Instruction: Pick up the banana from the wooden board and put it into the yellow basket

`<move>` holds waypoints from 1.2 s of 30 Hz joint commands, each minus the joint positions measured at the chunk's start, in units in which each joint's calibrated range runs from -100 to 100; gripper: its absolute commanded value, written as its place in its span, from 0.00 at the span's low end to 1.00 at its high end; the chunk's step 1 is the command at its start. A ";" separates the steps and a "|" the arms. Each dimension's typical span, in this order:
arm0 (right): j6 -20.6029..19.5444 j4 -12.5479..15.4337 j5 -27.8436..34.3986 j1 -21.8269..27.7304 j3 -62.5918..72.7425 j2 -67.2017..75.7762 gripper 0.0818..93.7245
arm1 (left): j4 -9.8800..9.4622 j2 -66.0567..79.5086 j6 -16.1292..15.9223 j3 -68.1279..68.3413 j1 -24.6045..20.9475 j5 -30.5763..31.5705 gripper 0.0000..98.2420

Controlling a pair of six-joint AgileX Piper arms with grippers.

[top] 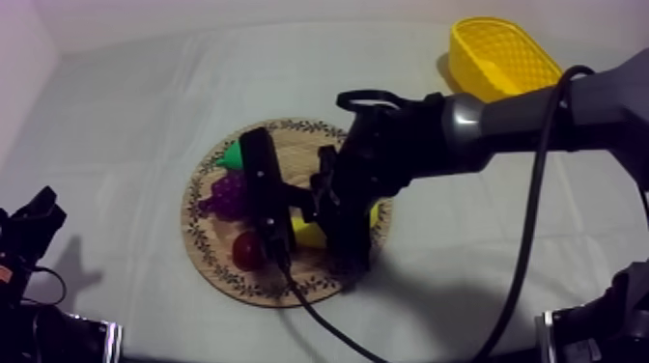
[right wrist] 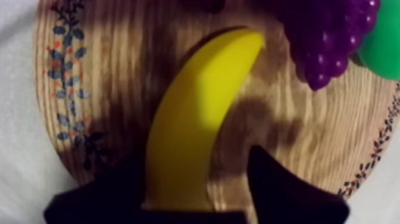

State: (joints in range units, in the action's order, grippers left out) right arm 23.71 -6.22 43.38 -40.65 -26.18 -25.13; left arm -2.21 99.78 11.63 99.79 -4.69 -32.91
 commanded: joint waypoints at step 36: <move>0.77 0.09 3.15 4.96 -0.17 12.72 0.27 | 0.03 0.05 0.00 -0.01 0.02 0.01 0.00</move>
State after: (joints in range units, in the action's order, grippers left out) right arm 24.15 -6.27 45.43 -36.41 -27.88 -13.39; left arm -2.21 99.78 11.63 99.79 -4.69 -32.91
